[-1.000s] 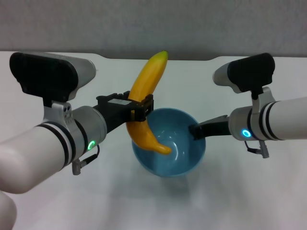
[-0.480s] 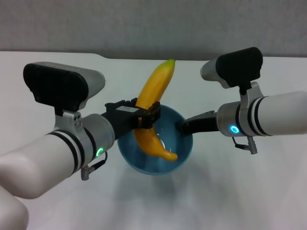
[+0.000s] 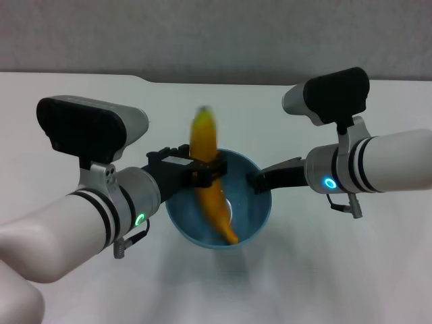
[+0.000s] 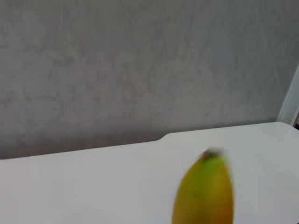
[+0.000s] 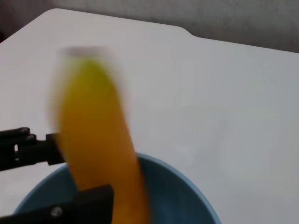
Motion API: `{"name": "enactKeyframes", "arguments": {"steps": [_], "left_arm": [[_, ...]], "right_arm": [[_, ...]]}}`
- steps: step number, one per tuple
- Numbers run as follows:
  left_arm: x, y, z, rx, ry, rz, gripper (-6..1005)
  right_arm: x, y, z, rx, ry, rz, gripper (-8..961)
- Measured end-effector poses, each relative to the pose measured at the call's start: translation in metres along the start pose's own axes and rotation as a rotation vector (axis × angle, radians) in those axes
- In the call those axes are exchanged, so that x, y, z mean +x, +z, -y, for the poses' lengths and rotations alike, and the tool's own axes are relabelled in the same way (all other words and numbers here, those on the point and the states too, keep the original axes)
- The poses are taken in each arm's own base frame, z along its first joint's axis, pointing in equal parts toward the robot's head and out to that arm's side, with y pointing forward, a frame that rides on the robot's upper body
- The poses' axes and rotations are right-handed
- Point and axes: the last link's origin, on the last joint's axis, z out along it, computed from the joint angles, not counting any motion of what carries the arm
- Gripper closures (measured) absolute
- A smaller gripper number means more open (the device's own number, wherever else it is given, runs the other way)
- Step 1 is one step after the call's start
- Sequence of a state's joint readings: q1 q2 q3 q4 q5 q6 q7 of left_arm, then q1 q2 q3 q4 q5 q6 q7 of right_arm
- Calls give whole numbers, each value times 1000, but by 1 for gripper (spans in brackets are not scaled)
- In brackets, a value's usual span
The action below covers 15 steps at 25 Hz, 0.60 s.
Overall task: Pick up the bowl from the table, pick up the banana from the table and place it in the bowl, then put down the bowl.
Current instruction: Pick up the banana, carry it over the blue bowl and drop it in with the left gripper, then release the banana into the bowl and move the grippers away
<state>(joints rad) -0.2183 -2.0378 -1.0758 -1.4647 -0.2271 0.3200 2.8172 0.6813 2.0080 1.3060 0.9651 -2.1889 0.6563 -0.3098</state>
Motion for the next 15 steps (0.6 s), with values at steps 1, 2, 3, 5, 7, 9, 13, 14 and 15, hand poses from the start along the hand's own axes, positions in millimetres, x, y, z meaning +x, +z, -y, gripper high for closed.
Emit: {"name": "enactKeyframes", "arguments": {"steps": [1, 2, 3, 5, 7, 9, 13, 14, 15], "left_arm": [[0, 0, 0, 0, 0, 2, 388], [-1, 0, 0, 1, 1, 4, 386], [-1, 1, 0, 1, 1, 5, 384], [0, 0, 2, 7, -3, 5, 380], [0, -2, 9, 29, -13, 5, 304], [-1, -6, 21, 65, -28, 9, 228], [-6, -18, 54, 164, -78, 14, 128], [-7, -21, 62, 188, -86, 13, 116], [-9, -25, 70, 213, -91, 13, 104]], "right_arm": [[0, 0, 0, 0, 0, 0, 918], [0, 0, 0, 0, 1, 0, 918], [0, 0, 0, 0, 1, -1, 918], [1, 0, 1, 1, 2, -3, 918], [2, 0, 2, 4, 8, -9, 918], [4, 0, 4, 5, 16, -19, 918], [2, 2, 8, 5, 35, -43, 918], [1, 4, 10, 9, 39, -51, 918], [-1, 5, 13, 16, 45, -61, 918]]}}
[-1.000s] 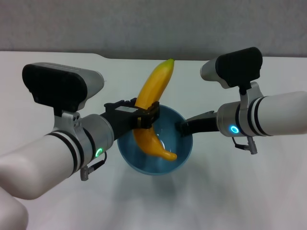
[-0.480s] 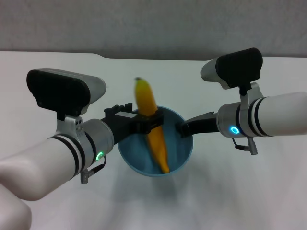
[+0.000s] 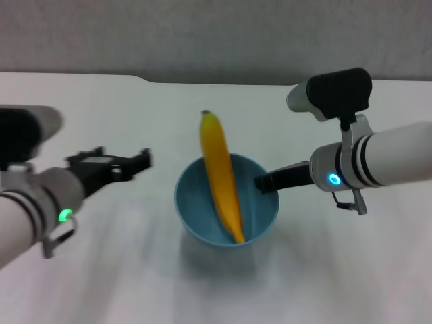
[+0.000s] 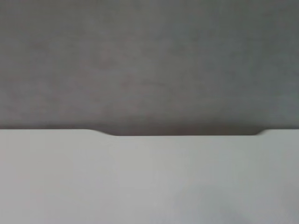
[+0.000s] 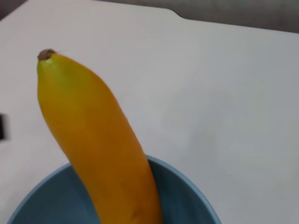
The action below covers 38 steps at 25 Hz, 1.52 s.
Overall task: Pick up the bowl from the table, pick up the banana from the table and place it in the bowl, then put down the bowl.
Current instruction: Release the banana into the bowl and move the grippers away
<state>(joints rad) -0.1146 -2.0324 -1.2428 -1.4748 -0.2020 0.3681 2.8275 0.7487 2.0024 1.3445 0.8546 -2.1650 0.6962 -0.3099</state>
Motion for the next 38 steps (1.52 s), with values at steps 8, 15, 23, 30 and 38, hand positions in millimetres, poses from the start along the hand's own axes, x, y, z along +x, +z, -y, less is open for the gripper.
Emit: {"name": "enactKeyframes", "arguments": {"steps": [8, 15, 23, 30, 38], "left_arm": [[-11, -11, 45, 130, -46, 9, 92], [-24, -6, 56, 160, -54, 45, 92], [-30, -4, 59, 169, -36, 56, 92], [-36, 1, 61, 179, 15, 74, 92], [-38, 3, 61, 175, 14, 69, 92]], "right_arm": [[-20, 7, 17, 28, 42, -44, 919], [-28, 11, 17, -9, 63, -45, 918], [-19, 14, 24, 17, 87, -98, 918], [-7, 16, 26, 18, 103, -136, 919], [5, 17, 33, 32, 130, -153, 918]]}}
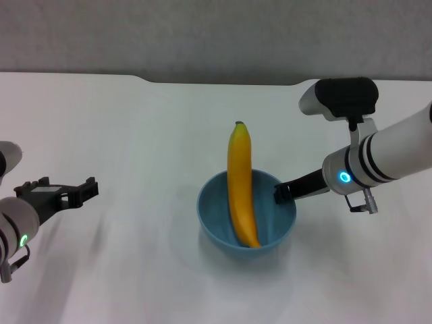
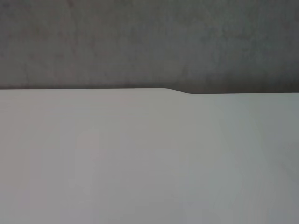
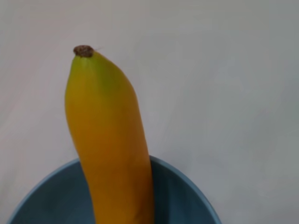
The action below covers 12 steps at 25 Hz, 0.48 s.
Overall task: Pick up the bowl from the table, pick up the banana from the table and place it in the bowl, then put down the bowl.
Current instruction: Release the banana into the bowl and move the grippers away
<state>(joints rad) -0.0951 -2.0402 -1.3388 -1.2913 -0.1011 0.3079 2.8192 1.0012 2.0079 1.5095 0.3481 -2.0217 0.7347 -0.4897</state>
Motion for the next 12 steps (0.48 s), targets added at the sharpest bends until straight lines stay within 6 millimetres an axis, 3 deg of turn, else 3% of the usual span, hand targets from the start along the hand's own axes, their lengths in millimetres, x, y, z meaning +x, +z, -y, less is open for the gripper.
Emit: {"name": "enactKeyframes", "arguments": {"steps": [12], "left_arm": [[1, 0, -1, -7, -10, -13, 92]], "right_arm": [[6, 1, 8, 14, 23, 27, 829]]}}
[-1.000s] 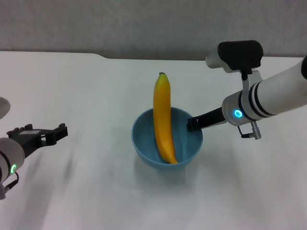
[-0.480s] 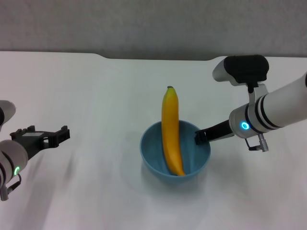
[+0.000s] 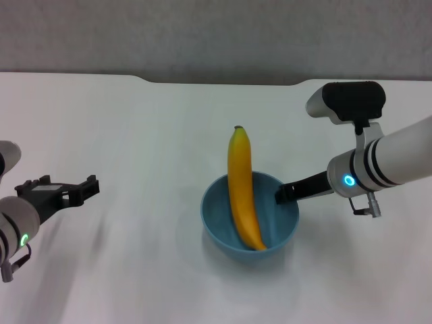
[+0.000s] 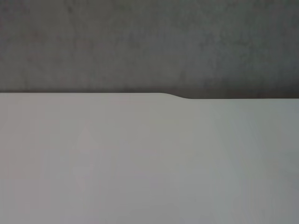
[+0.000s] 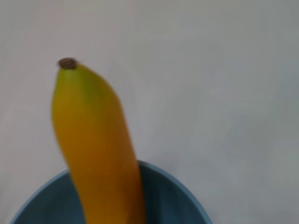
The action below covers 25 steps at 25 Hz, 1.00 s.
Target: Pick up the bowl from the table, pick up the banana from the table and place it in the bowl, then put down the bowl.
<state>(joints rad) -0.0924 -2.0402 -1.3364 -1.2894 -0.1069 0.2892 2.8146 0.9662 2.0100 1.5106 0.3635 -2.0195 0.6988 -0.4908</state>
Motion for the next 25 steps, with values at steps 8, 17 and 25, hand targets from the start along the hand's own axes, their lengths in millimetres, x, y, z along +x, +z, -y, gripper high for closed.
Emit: {"name": "enactKeyframes", "arguments": {"steps": [8, 17, 25], "left_arm": [[-4, 0, 3, 9, -11, 7, 92], [-11, -4, 9, 22, -21, 11, 92], [-11, -12, 14, 17, -42, -61, 92]], "right_arm": [[-1, -3, -6, -23, -43, 50, 755], [7, -14, 2, -9, -86, 76, 467], [0, -37, 1, 48, -224, 187, 173]]}}
